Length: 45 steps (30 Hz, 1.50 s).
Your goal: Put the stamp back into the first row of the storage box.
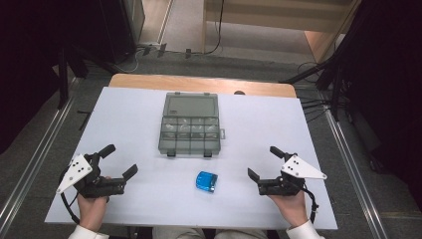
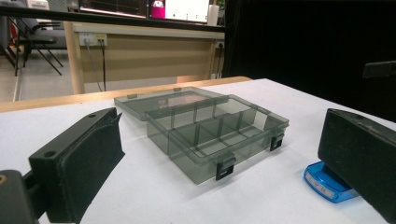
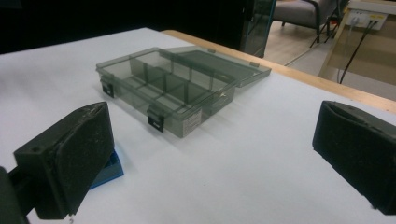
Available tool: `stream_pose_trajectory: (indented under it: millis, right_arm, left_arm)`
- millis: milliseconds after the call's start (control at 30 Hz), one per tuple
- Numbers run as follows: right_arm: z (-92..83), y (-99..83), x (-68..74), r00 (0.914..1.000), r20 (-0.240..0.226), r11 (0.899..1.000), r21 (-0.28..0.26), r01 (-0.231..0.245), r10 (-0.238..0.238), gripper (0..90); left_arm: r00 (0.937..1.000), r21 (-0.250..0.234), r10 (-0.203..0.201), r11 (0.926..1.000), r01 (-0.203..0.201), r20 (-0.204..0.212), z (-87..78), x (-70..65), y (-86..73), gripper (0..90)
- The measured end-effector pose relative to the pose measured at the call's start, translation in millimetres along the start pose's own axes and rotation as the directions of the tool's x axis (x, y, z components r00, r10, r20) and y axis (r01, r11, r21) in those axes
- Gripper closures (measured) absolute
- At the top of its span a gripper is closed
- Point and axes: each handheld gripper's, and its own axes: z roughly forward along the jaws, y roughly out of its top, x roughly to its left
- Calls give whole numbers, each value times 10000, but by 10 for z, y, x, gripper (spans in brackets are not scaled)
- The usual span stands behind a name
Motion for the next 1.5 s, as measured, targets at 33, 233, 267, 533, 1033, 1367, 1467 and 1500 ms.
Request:
stream_pose_trajectory:
  millis: [33, 233, 267, 533, 1033, 1367, 1467, 1500]
  right_arm:
    - [23, 9, 41, 9999, -74, 9999, 141, 88, -87, 0]
    - [81, 16, 113, 9991, -370, 9992, 338, 215, -202, 0]
    - [96, 13, 128, 9990, -380, 9988, 410, 252, -236, 0]
    - [182, 47, 219, 9969, -678, 9953, 849, 467, -410, 0]
    - [445, 199, 406, 9862, -1459, 9821, 1583, 1017, -786, 0]
    - [687, 295, 531, 9634, -2258, 9537, 2279, 1962, -1442, 0]
    - [784, 335, 567, 9544, -2562, 9443, 2467, 2179, -1533, 0]
    - [818, 337, 578, 9516, -2643, 9389, 2592, 2266, -1567, 0]
  left_arm:
    - [10000, -9, -33, 10000, 33, 34, 0, 0, -1, 0]
    - [10000, -10, -89, 10000, 89, 25, 2, 6, -4, 0]
    - [10000, 4, -79, 10000, 79, 19, 3, 5, -5, 0]
    - [9999, -47, -106, 9999, 107, 104, 8, 1, -4, 0]
    - [9993, 24, -210, 9998, 209, 313, 24, 0, -15, 0]
    - [9995, 77, -292, 9995, 291, 107, 7, 11, -35, 0]
    - [9997, 20, -240, 9997, 240, 71, 1, 9, -31, 0]
    - [9997, 10, -216, 9998, 216, 79, 1, 7, -29, 0]
